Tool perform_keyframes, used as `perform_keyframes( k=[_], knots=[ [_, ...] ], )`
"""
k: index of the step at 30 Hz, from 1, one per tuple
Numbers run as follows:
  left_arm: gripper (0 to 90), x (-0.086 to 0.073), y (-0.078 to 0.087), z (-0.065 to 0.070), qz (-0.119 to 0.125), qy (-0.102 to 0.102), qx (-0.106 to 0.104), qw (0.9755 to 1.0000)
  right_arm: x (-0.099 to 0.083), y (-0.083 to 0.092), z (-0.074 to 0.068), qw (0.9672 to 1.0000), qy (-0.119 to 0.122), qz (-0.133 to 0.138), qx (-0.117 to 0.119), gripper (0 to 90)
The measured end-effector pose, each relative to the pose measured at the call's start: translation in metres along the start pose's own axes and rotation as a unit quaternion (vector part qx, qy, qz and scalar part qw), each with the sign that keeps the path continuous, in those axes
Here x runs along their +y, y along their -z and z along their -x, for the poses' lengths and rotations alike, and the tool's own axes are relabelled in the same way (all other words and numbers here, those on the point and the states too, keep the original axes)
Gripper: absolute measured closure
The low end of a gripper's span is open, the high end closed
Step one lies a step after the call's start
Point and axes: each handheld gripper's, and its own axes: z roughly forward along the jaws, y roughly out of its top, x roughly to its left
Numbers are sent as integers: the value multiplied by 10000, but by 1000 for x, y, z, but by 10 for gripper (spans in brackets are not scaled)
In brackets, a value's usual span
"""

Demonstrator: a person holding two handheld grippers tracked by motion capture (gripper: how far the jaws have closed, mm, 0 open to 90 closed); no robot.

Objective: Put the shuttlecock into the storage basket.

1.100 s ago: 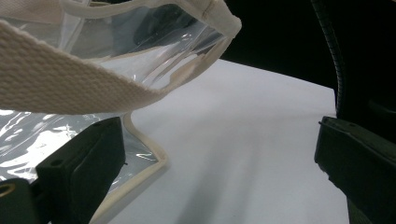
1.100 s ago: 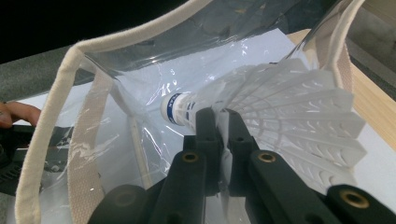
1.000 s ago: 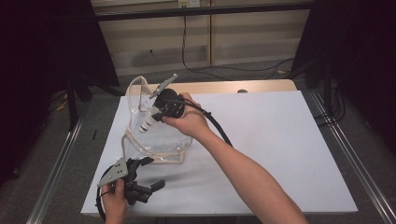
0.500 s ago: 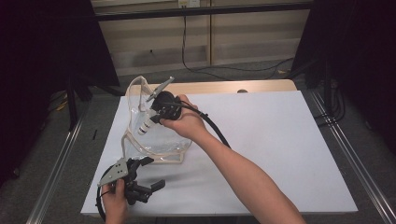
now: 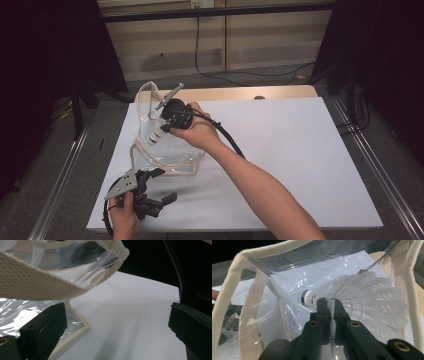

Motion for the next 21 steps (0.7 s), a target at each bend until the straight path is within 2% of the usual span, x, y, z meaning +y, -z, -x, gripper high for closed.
perform_keyframes(
  k=[21],
  knots=[
    [21, 0, 0, 0, 3, -24, -9, 10000, -1, -7, 0, 9999, 57, -111, -46, 869]
  ],
)
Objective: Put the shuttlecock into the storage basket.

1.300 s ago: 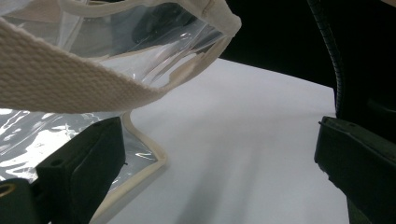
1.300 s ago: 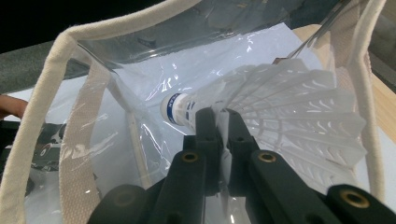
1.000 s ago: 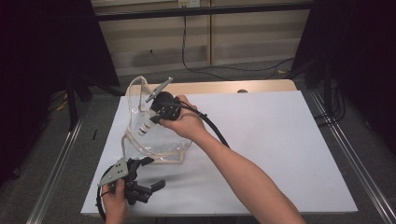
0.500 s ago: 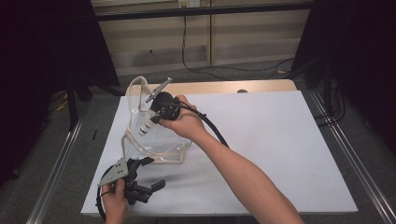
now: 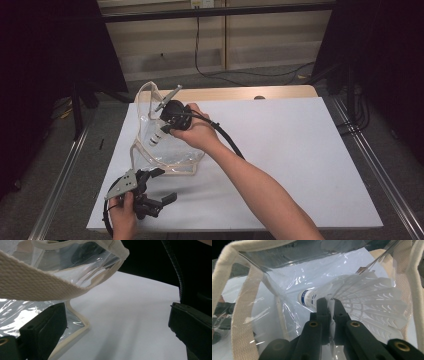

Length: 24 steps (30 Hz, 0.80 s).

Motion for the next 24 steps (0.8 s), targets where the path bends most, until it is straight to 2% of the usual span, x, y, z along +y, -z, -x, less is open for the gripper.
perform_keyframes(
  k=[15, 24],
  knots=[
    [20, 0, 0, 0, 8, 10, 4, 10000, -1, -12, -3, 9998, 128, -134, -3, 868],
    [20, 0, 0, -1, 8, 4, -3, 10000, 2, -9, -2, 9999, 112, -90, -5, 867]
  ],
)
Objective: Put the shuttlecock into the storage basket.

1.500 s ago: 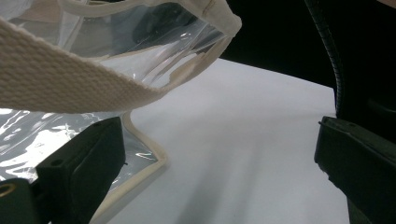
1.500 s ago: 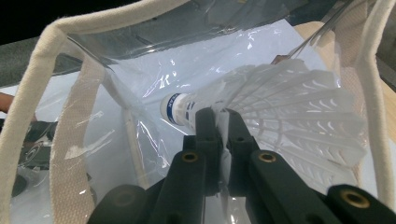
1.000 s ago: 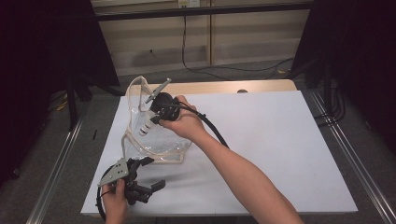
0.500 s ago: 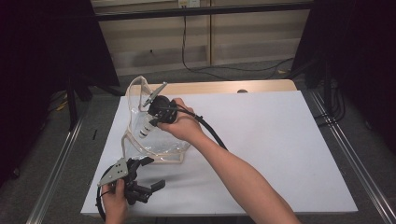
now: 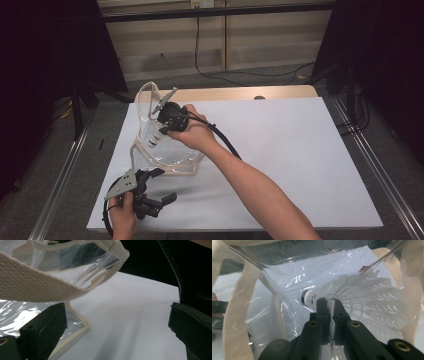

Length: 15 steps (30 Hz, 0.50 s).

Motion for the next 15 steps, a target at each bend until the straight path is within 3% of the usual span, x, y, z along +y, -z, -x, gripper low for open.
perform_keyframes(
  k=[15],
  knots=[
    [20, 0, 0, -1, -3, 12, -4, 10000, 18, -1, -2, 9997, 198, -159, 56, 867]
  ],
)
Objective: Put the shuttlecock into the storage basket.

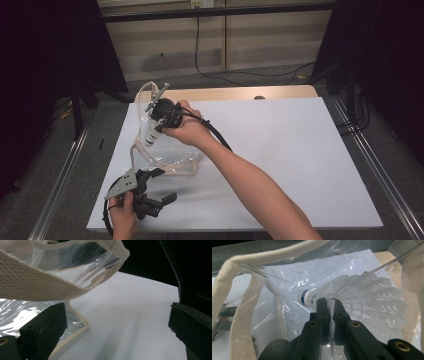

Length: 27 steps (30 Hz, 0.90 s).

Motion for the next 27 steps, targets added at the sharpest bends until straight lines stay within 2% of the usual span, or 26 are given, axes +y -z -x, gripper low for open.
perform_keyframes(
  k=[6, 14, 27],
  knots=[
    [20, 0, 0, -1, 7, 3, -20, 10000, 3, -8, -2, 9997, 145, -210, -25, 866],
    [21, -1, 0, -2, 6, 9, -17, 10000, 2, -16, 1, 9996, 104, -247, -19, 864],
    [21, -1, 0, -2, 16, 20, -25, 10000, 0, -27, -3, 9990, 208, -401, -1, 861]
  ],
)
